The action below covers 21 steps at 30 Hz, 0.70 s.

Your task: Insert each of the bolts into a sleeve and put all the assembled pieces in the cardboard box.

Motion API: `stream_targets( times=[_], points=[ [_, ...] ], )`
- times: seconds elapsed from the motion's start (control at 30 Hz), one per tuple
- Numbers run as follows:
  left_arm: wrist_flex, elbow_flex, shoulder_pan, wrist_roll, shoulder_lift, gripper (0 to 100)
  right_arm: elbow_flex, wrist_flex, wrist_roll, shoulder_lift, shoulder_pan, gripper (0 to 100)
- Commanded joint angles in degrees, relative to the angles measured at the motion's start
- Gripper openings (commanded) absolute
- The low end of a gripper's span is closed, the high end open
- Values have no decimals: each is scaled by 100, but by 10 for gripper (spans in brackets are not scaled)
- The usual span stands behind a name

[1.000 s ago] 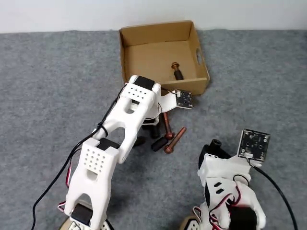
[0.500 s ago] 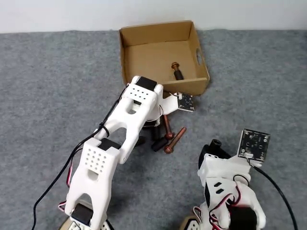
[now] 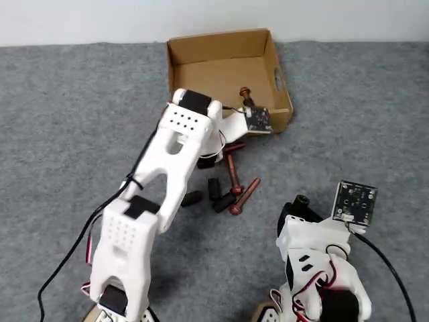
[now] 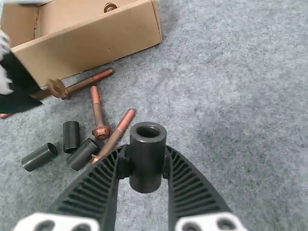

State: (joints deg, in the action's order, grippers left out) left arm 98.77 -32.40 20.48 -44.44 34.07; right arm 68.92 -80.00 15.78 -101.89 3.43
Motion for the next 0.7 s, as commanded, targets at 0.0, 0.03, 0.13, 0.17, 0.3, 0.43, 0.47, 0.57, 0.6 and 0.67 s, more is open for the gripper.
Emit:
stream_targets(
  times=[0.0, 0.03, 0.13, 0.17, 0.3, 0.43, 0.47, 0.57, 0.6, 0.67],
  points=[
    [158, 303, 0, 360, -1345, 4, -105, 57, -53, -22, -40, 8],
    [158, 435, 0, 448, -1600, 5, -123, 57, -53, -31, -40, 8],
    [158, 813, 9, 818, -2321, 5, -237, 48, -62, -31, -40, 8],
    [158, 954, 9, 1029, -2541, 5, -255, 22, -62, -31, -40, 8],
    [158, 1754, 0, 2084, -3437, 5, -273, 13, -290, -31, 4, 8],
    [158, 2536, 0, 2514, -4325, 5, -431, 57, -677, -31, 400, 8],
    [149, 2756, 0, 2637, -4536, 5, -431, 57, -712, -31, 541, 8],
    [-167, 3415, -44, 3209, -5178, 5, -413, 66, -712, -31, 919, 8],
    [-308, 3653, -44, 3402, -5407, 5, -413, 110, -703, -31, 1042, 8],
    [-677, 4163, -26, 3798, -5855, 4, -413, 365, -712, -31, 1226, 8]
  ],
)
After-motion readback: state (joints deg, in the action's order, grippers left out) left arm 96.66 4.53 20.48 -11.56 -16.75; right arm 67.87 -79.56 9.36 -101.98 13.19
